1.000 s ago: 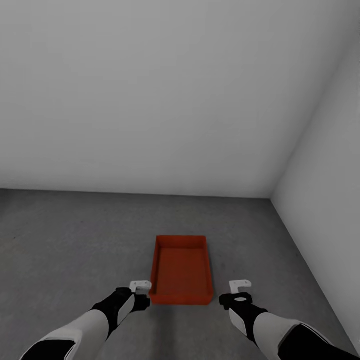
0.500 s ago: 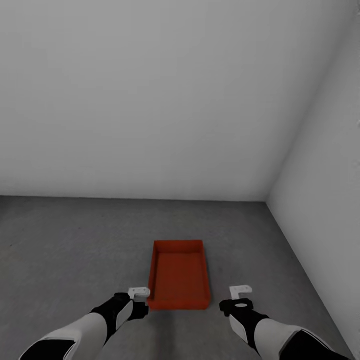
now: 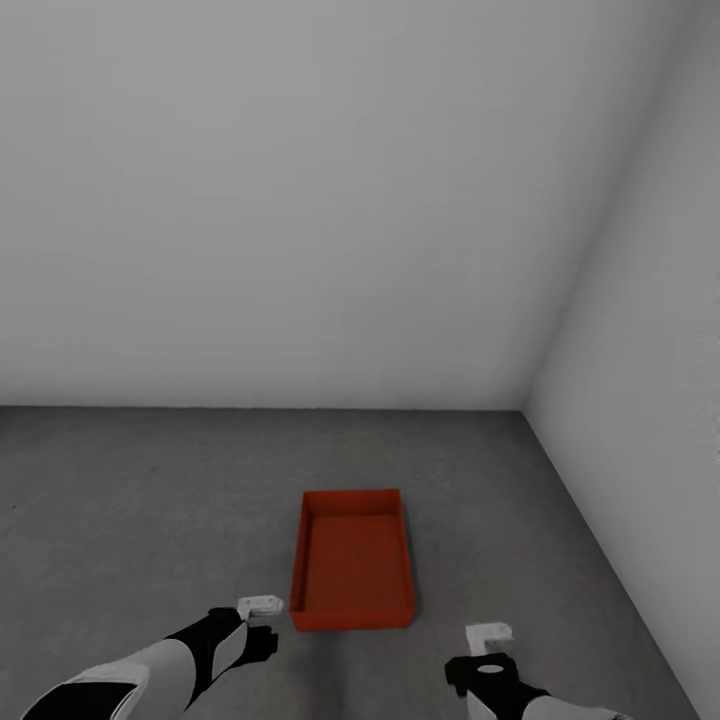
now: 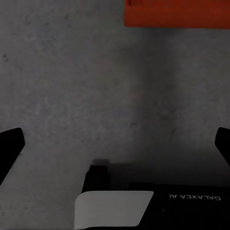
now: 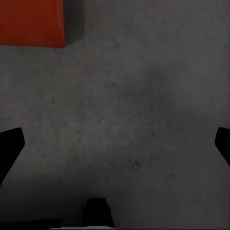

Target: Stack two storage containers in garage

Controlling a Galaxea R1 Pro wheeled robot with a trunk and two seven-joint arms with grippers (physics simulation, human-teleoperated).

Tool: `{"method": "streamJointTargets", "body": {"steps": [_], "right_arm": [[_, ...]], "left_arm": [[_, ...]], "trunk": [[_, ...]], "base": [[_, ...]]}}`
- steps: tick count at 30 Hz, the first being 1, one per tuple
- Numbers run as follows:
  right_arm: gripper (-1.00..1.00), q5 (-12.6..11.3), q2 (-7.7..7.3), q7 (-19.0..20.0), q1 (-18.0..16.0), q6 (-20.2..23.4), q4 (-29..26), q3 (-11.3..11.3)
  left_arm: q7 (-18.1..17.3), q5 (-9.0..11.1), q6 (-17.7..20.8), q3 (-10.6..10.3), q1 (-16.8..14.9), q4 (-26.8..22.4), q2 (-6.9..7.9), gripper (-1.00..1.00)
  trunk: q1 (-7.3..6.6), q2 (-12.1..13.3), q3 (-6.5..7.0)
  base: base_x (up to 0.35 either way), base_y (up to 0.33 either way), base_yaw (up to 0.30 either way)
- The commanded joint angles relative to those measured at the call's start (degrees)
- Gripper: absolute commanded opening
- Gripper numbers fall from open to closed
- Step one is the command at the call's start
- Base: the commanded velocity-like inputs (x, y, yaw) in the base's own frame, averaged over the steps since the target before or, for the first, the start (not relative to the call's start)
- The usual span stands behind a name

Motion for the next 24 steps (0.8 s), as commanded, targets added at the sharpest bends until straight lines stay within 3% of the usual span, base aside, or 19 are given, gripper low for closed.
{"method": "streamJointTargets", "body": {"steps": [1,6,13,21,24], "right_arm": [[1.0,-0.45,0.07,-0.06,0.37,-0.22,0.16,0.54],[1.0,0.6,0.36,-0.17,5.21,-1.0,0.16,0.59],[1.0,0.67,0.18,-0.23,7.54,-1.01,0.16,0.52],[1.0,0.34,0.16,-0.15,11.93,-1.22,0.16,0.5],[1.0,0.27,0.11,-0.15,12.75,-1.21,0.16,0.5]], "left_arm": [[0.24,0.5,0.04,0.02,-0.03,0.0,0.16,1.0],[0.21,0.8,-1.53,0.02,-0.06,0.18,1.13,1.0],[0.25,0.82,-4.72,0.02,0.58,0.27,1.13,1.0],[0.2,0.8,-5.36,0.02,3.34,0.28,1.16,1.0],[0.17,0.85,-5.63,0.02,5.0,0.28,1.88,1.0]], "trunk": [[-0.23,0.39,0.23],[-0.88,1.59,1.07],[-0.88,1.59,1.1],[-0.88,1.59,1.11],[-0.88,1.59,1.11]], "base": [[0.0,0.0,-0.076],[0.0,0.0,-0.051],[0.0,0.0,-0.004],[0.0,0.0,0.0],[0.0,0.0,0.0]]}}
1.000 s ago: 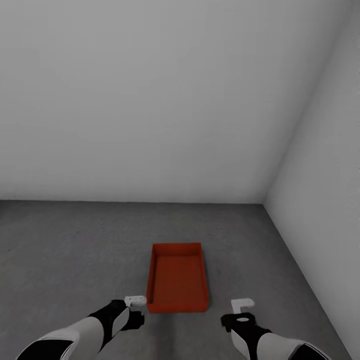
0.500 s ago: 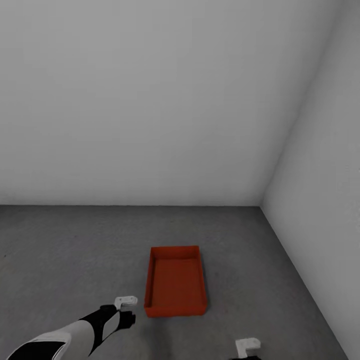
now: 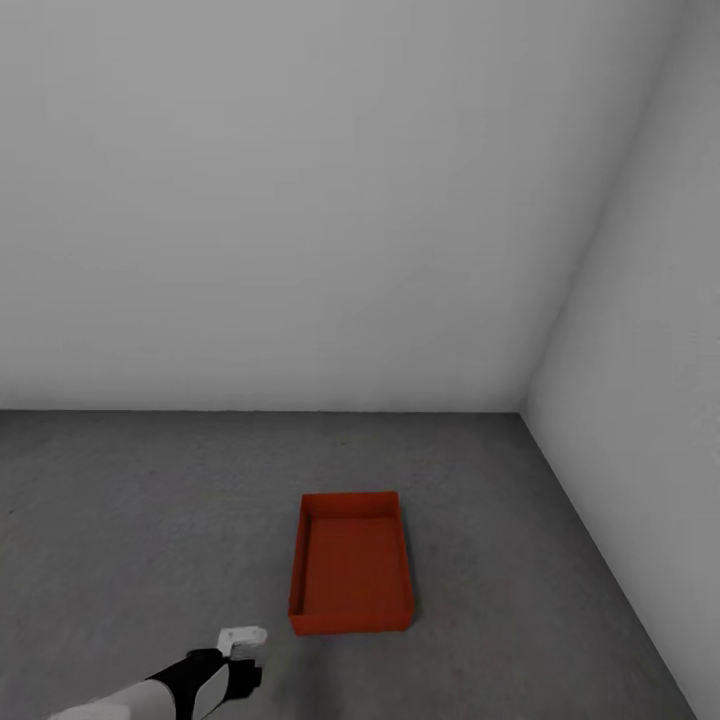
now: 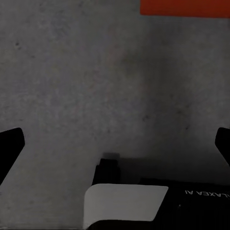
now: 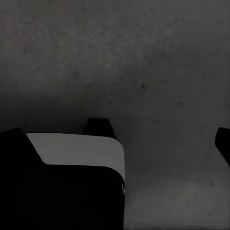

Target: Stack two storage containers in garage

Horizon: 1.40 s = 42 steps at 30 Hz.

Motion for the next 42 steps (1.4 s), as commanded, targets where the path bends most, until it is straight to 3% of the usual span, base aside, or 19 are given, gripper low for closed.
{"method": "streamJointTargets", "body": {"steps": [1,17,22,42], "right_arm": [[1.0,-0.53,0.03,-0.04,0.29,-0.23,0.17,0.5],[1.0,-0.53,-0.19,-0.01,2.98,-2.51,0.17,0.43],[1.0,-0.5,-0.25,0.02,4.46,-2.64,0.18,0.48],[1.0,-0.33,-0.22,2.35,5.15,-2.52,0.17,0.5]], "left_arm": [[0.21,0.46,-0.16,0.0,0.42,-0.02,0.29,1.0],[-0.99,0.6,-4.58,0.06,8.51,-0.02,1.83,1.0],[-1.02,0.72,-9.53,0.04,11.99,-0.02,2.11,1.0],[-1.03,1.38,-10.41,0.02,12.84,-0.02,2.07,1.0]], "trunk": [[0.0,-0.03,-0.04],[0.0,-0.03,-0.04],[0.0,-0.03,-0.04],[0.0,-0.03,-0.04]], "base": [[0.0,0.0,0.0],[0.0,0.0,0.0],[0.0,0.0,0.0],[0.0,0.0,0.0]]}}
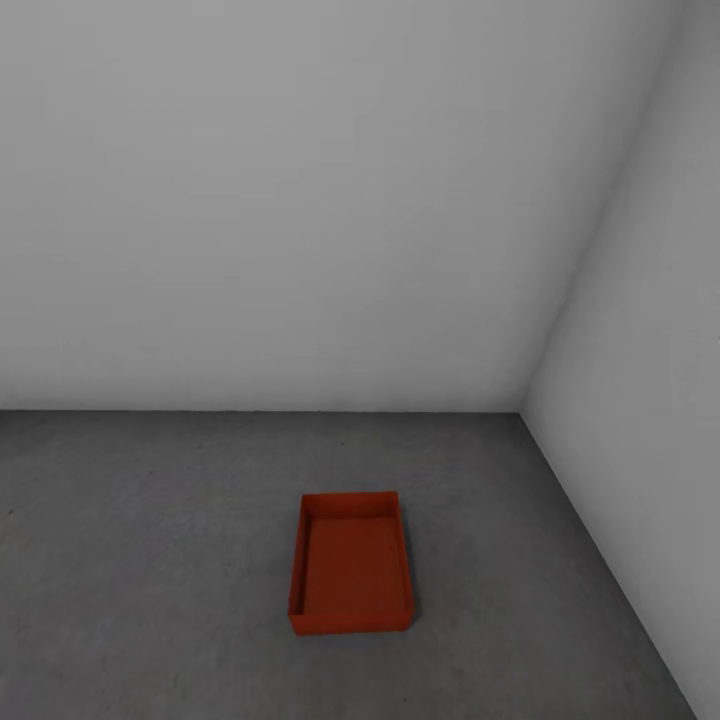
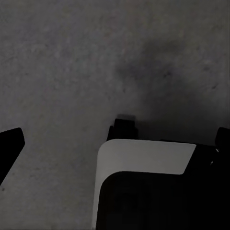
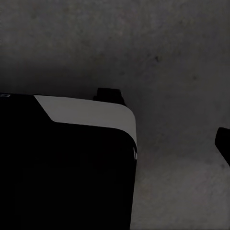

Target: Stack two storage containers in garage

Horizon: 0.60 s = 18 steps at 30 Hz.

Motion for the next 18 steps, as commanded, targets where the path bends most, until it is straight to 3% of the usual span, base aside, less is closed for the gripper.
{"method": "streamJointTargets", "body": {"steps": [1,18], "right_arm": [[1.0,-0.59,0.07,-0.04,-0.06,-0.33,0.18,0.48],[1.0,-0.74,0.06,-0.08,-0.06,-0.26,0.19,0.43]], "left_arm": [[0.06,0.52,0.12,-0.01,-0.02,-0.02,-0.03,1.0],[0.06,0.52,0.18,-0.04,-0.02,-0.01,-0.16,1.0]], "trunk": [[0.0,-0.03,-0.05],[0.0,-0.03,0.03]], "base": [[0.0,0.0,0.0],[0.0,0.0,0.0]]}}
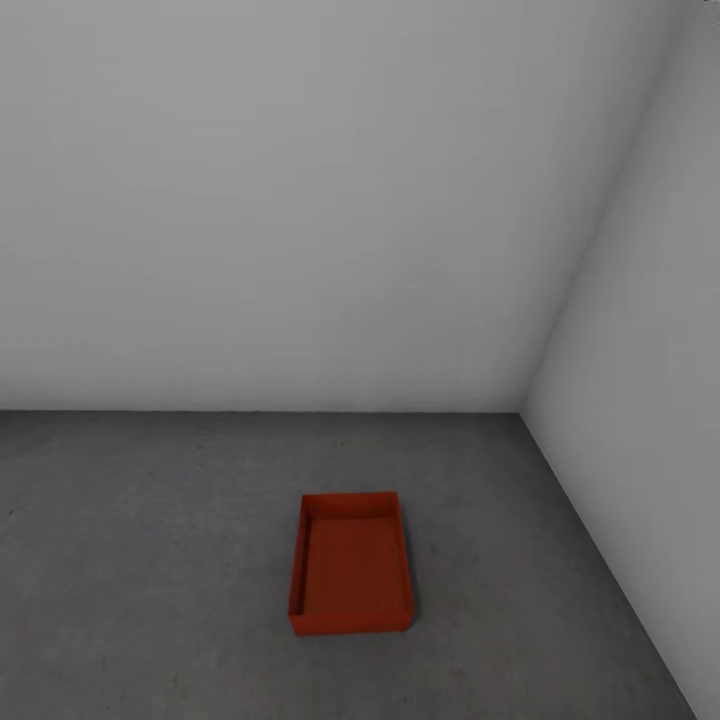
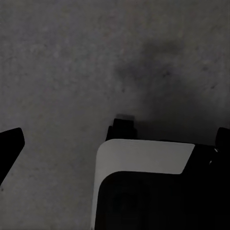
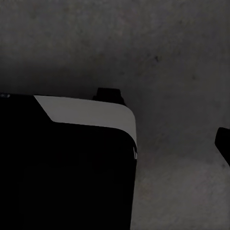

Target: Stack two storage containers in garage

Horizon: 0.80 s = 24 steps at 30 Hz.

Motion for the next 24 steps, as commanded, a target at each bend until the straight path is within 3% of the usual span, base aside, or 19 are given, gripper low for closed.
{"method": "streamJointTargets", "body": {"steps": [1,24], "right_arm": [[1.0,-0.63,0.06,-0.05,-0.06,-0.32,0.17,0.46],[1.0,-0.71,0.09,0.02,-0.04,-0.32,0.18,0.51]], "left_arm": [[0.06,0.52,0.11,-0.02,-0.02,-0.02,0.02,1.0],[-0.12,0.52,0.06,-0.01,0.07,0.05,0.04,1.0]], "trunk": [[0.0,-0.03,0.01],[0.0,-0.03,2.0]], "base": [[0.0,0.0,0.0],[0.0,0.0,0.0]]}}
